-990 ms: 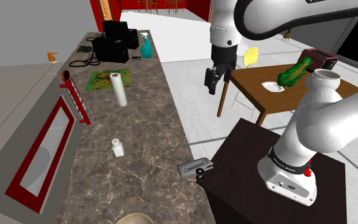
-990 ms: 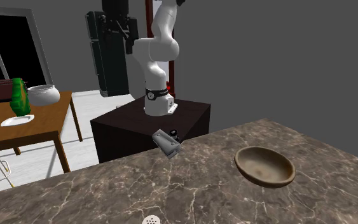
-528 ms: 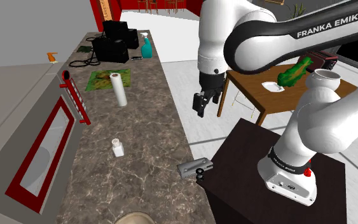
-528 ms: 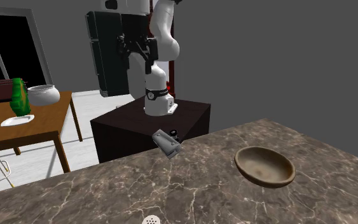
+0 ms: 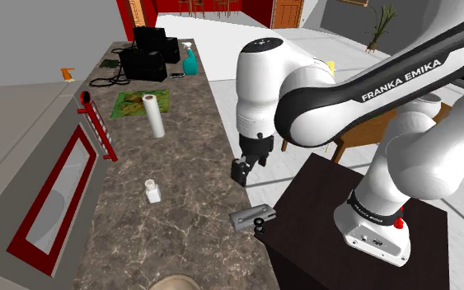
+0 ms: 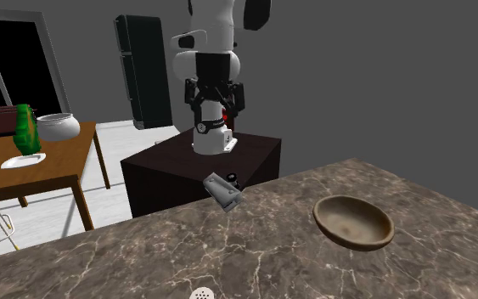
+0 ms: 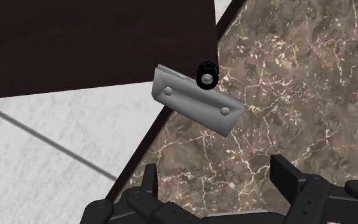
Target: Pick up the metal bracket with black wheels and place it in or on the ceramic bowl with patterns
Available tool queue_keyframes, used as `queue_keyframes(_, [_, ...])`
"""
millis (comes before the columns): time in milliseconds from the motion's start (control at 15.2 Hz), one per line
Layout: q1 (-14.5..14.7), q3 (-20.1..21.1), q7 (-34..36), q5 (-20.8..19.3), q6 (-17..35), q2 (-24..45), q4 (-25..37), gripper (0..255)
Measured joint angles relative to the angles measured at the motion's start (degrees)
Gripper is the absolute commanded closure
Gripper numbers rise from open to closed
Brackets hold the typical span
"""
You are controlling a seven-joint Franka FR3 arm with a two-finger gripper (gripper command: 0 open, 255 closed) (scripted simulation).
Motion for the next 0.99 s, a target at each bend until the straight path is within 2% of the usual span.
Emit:
queue_keyframes(330, [1.23, 5.65, 5.48, 0.44, 8.36, 8.95, 1.72, 0])
queue_keyframes(528, [1.15, 8.58, 8.95, -1.10, 13.23, 14.63, 2.97, 0])
queue_keyframes(990, [-0.02, 10.49, 12.66, -5.04, 20.54, 21.41, 2.03, 0])
